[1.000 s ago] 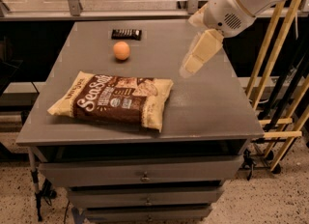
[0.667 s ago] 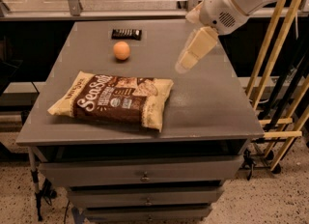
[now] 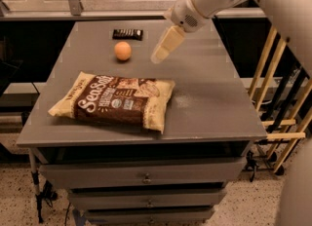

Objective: Pick orange

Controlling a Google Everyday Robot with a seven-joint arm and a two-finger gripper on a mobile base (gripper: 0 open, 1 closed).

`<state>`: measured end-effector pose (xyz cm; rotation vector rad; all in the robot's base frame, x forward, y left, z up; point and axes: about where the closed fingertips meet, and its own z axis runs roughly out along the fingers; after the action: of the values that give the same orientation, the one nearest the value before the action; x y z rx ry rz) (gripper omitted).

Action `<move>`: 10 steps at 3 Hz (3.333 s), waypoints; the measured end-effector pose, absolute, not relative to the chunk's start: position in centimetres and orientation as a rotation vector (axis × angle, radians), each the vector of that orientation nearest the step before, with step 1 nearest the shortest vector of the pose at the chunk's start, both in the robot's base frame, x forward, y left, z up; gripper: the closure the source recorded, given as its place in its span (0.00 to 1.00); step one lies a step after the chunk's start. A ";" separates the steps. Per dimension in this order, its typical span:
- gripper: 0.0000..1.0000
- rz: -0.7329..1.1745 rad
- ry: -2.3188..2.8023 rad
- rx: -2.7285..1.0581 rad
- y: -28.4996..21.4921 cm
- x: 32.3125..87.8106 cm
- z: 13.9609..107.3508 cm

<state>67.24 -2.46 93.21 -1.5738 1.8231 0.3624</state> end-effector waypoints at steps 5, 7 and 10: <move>0.00 0.392 1.867 -1.468 8.1 76.5 85.4; 0.42 0.408 1.881 -1.497 9.0 76.3 84.4; 1.00 0.507 1.691 -1.458 8.7 74.9 90.0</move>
Offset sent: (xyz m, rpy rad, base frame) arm 0.0935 0.0932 -0.0662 0.0587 -0.0018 -0.1164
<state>74.94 8.69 89.96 -1.4583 1.6913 0.5066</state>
